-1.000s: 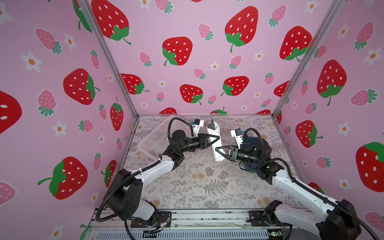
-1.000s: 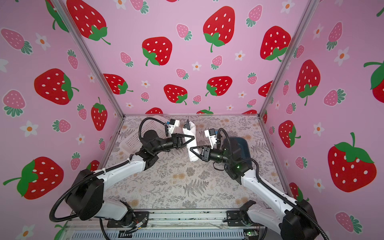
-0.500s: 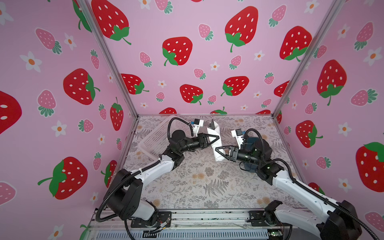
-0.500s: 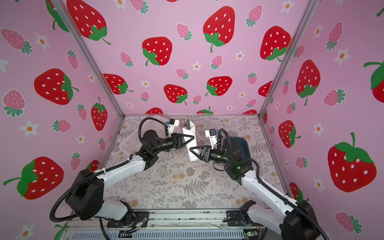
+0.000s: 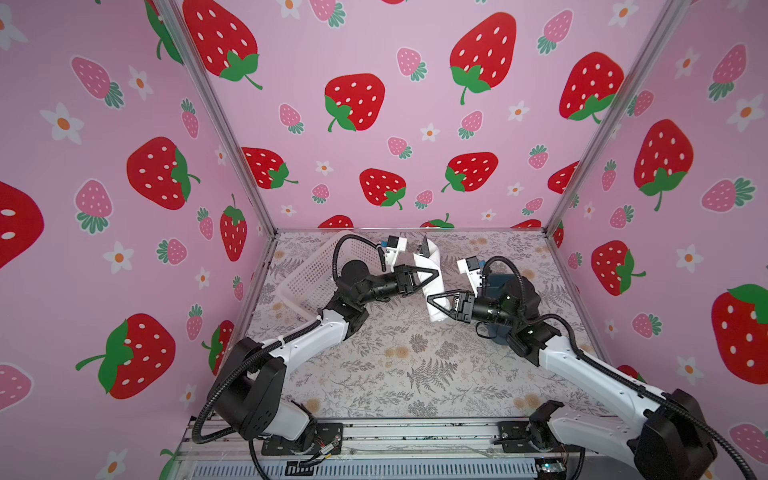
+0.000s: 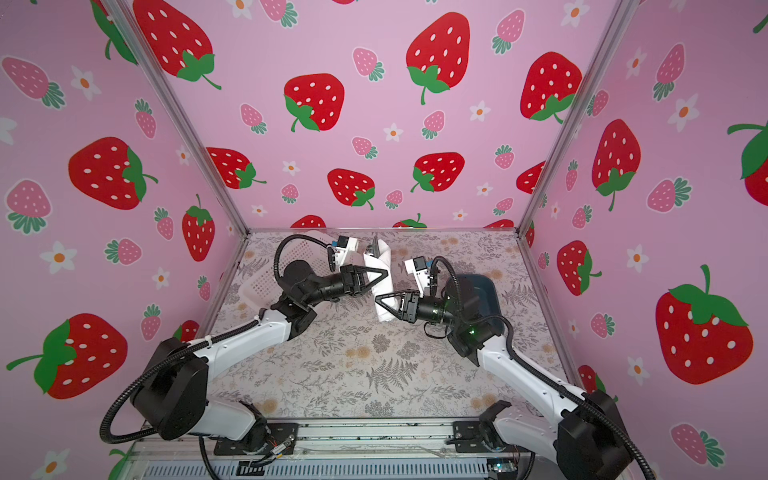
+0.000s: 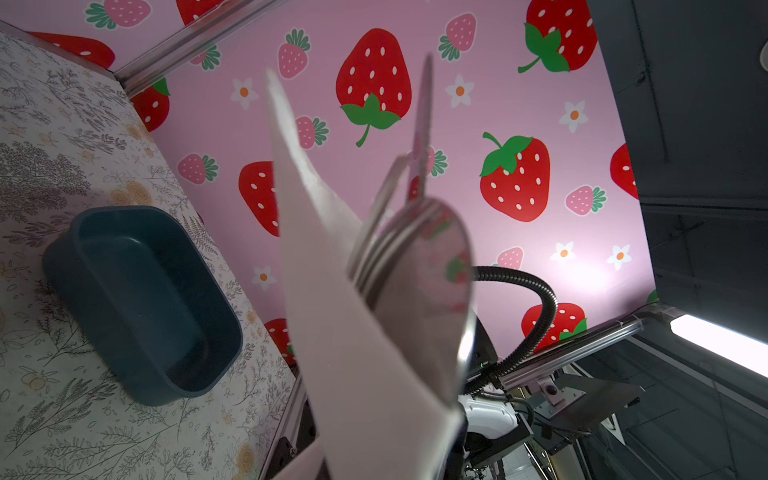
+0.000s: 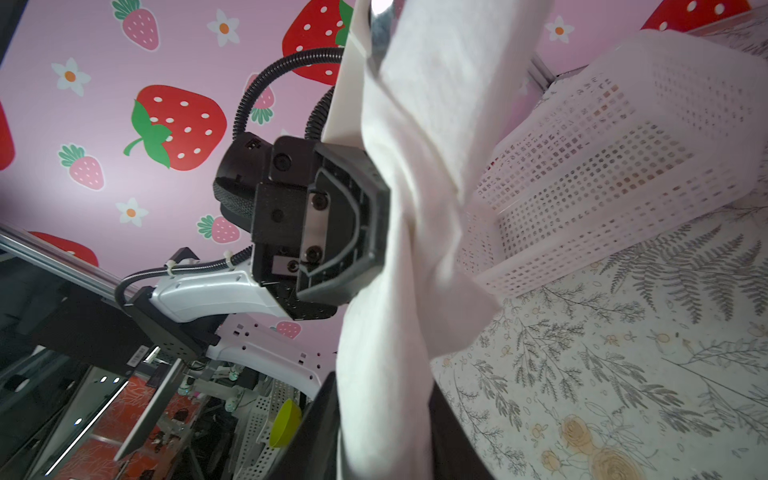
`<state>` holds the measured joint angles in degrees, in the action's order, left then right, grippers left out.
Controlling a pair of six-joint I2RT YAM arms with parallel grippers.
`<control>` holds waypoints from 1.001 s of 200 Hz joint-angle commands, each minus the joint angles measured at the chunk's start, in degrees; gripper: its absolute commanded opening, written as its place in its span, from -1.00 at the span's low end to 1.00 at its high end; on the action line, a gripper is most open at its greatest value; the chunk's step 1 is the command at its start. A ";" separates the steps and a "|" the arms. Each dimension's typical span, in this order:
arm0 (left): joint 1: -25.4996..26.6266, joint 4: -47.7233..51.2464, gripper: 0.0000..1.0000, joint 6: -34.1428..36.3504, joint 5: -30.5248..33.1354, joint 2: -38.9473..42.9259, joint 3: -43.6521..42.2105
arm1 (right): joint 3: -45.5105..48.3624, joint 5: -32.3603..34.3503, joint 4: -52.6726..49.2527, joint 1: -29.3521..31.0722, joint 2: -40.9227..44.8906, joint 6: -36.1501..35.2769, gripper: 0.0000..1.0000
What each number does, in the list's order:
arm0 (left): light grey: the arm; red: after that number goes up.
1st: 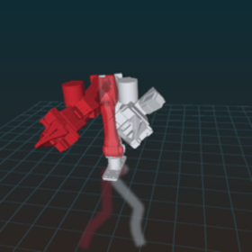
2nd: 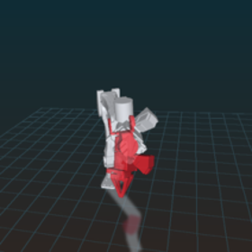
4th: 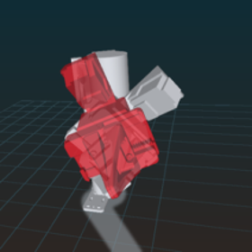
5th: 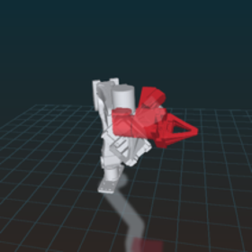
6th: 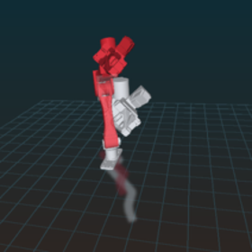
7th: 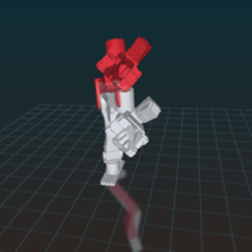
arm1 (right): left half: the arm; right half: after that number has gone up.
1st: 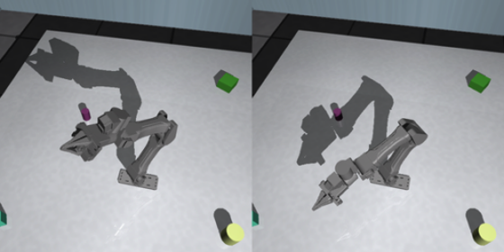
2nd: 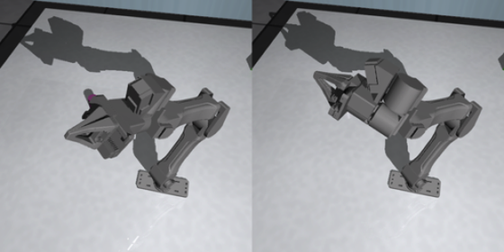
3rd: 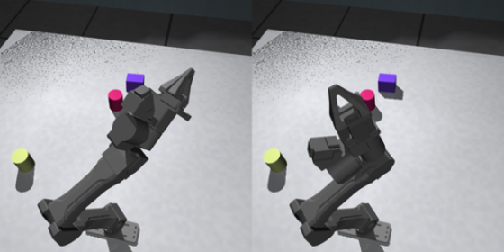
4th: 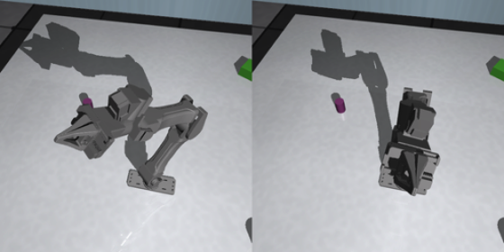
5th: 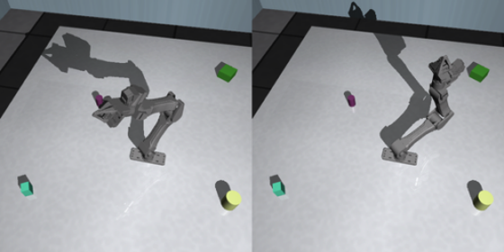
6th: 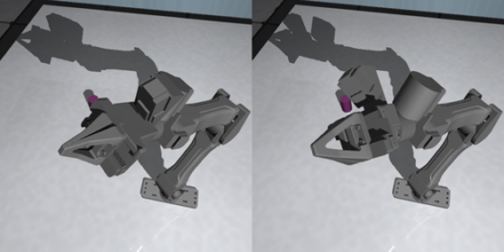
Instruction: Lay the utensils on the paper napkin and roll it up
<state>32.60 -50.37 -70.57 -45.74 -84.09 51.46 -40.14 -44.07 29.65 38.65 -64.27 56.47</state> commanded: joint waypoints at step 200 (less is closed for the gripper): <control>2.61 7.79 0.10 8.29 -0.94 2.18 1.85 | -1.79 3.91 -0.27 0.02 3.01 -1.44 -0.81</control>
<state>34.68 -44.49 -65.36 -46.11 -83.70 52.03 -40.16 -41.01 27.20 38.61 -62.67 55.86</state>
